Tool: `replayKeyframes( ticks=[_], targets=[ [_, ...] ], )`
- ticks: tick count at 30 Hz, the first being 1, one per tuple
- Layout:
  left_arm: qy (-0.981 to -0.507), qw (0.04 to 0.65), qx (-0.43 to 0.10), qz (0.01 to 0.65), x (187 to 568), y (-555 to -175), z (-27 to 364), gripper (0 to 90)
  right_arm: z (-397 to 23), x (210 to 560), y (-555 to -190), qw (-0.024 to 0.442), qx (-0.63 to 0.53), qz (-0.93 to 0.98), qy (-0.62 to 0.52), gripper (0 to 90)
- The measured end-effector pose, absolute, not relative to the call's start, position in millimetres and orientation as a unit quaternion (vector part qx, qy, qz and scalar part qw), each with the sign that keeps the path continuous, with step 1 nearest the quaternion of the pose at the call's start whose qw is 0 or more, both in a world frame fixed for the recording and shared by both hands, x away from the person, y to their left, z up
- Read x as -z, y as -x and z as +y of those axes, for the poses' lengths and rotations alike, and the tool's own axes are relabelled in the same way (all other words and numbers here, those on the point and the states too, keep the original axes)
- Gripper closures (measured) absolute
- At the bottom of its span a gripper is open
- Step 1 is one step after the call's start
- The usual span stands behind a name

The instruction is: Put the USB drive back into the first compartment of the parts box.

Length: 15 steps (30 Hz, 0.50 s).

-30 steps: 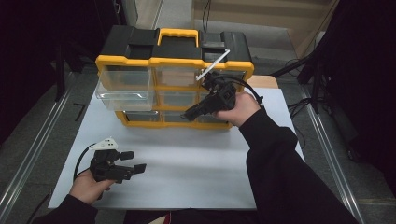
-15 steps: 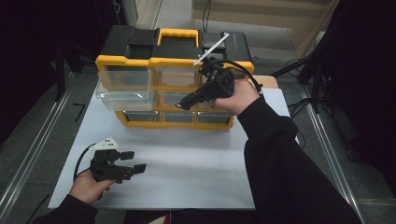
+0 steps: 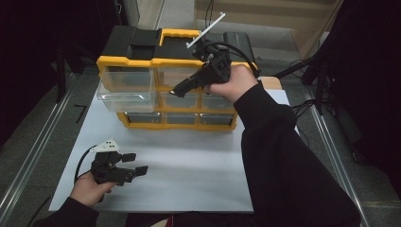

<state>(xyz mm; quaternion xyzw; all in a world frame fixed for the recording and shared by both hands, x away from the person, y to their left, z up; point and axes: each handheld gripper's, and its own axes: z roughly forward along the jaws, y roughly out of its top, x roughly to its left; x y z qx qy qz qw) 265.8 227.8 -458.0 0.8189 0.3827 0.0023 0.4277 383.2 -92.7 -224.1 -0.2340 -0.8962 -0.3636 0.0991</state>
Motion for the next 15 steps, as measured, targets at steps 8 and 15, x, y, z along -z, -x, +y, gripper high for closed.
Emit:
replayKeyframes(
  ticks=[8, 15],
  targets=[
    [-0.819, 0.427, -0.002, 0.382, 458, -266, 227, 22.5, -79, 209, -388, 0.094, 0.364, -0.899, 0.226, 76.6],
    [-0.82, 0.427, -0.002, 0.382, 458, -266, 228, 22.5, -59, 200, -392, 0.09, 0.362, -0.902, 0.217, 76.6]
  ],
)
